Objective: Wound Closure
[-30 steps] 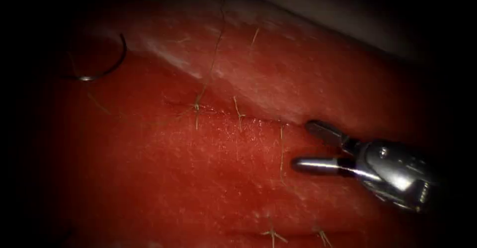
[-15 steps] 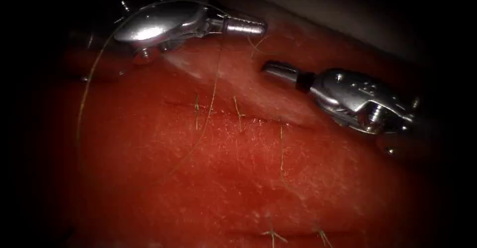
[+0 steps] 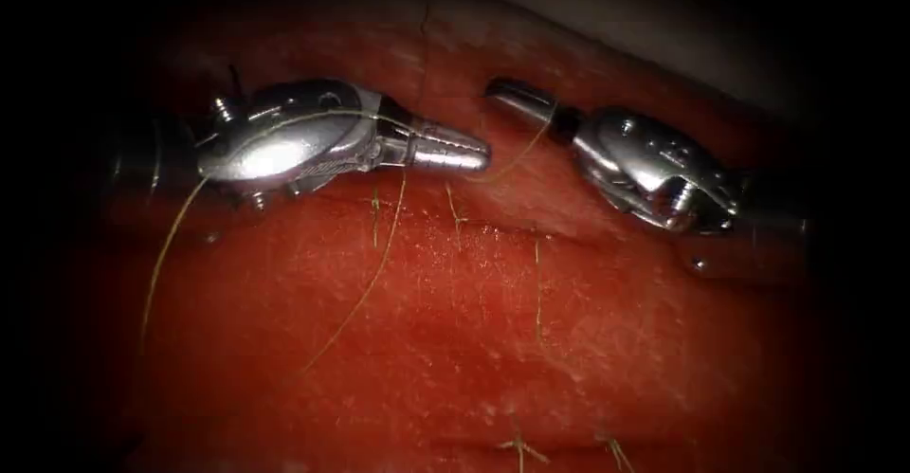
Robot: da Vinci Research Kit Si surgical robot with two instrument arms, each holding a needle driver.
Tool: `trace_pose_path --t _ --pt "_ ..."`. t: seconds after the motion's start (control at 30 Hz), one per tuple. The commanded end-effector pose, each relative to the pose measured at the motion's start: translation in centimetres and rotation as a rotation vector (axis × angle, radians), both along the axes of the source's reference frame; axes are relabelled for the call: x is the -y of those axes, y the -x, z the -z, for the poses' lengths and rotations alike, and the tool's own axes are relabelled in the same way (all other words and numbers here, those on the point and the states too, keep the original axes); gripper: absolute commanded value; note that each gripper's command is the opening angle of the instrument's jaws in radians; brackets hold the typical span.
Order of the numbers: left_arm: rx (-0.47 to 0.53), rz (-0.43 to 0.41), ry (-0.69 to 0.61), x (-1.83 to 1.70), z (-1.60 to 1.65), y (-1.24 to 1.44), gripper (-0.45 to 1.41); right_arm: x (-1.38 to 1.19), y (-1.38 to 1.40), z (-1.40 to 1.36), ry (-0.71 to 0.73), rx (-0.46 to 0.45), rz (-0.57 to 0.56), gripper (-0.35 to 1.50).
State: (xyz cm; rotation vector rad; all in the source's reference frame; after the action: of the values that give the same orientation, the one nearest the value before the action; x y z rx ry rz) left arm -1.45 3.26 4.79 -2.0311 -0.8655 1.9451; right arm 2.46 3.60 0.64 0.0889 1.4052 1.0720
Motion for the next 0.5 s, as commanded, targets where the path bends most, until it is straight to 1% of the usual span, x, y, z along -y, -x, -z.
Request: trace_pose_path --t 0.03,0.07,0.1,0.13,0.17,0.2,0.27,0.3,0.33,0.4,0.47,0.5 --pt "-0.003 -0.002 -0.004 0.04 -0.09 0.05 -0.35 -0.04 -0.05 -0.07 -0.005 -0.040 -0.021 -0.35" --pt "-0.013 0.001 -0.007 0.06 -0.21 0.05 -0.35 -0.07 -0.06 -0.08 -0.015 -0.102 -0.047 -0.35" --pt "-0.013 0.001 -0.007 0.06 -0.21 0.05 -0.35 -0.07 -0.06 -0.08 -0.015 -0.102 -0.047 -0.35" --pt "-0.023 0.004 -0.013 0.07 -0.31 0.07 -0.35 -0.08 -0.11 -0.08 -0.022 -0.157 -0.020 -0.35" --pt "-0.028 0.006 -0.016 0.07 -0.35 0.07 -0.35 -0.08 -0.13 -0.07 -0.025 -0.180 -0.005 -0.35" --pt "-0.033 0.007 -0.016 0.07 -0.45 0.08 -0.35 -0.08 -0.18 -0.06 -0.025 -0.233 0.039 -0.35" --pt "-0.043 0.014 -0.015 0.05 -0.58 0.06 -0.35 -0.08 -0.21 -0.03 -0.021 -0.294 0.092 -0.35" --pt "-0.044 0.016 -0.019 0.04 -0.63 0.05 -0.35 -0.08 -0.22 -0.01 -0.023 -0.309 0.110 -0.35" --pt "-0.053 0.018 -0.021 0.02 -0.71 0.04 -0.35 -0.07 -0.22 0.04 -0.025 -0.345 0.146 -0.35" --pt "-0.059 0.022 -0.023 0.00 -0.79 0.02 -0.35 -0.08 -0.22 0.10 -0.030 -0.369 0.172 -0.35" --pt "-0.068 0.025 -0.024 -0.04 -0.88 0.00 -0.35 -0.08 -0.20 0.22 -0.041 -0.413 0.242 -0.35" --pt "-0.070 0.029 -0.024 -0.07 -0.92 0.00 -0.35 -0.09 -0.20 0.29 -0.038 -0.445 0.342 -0.35"
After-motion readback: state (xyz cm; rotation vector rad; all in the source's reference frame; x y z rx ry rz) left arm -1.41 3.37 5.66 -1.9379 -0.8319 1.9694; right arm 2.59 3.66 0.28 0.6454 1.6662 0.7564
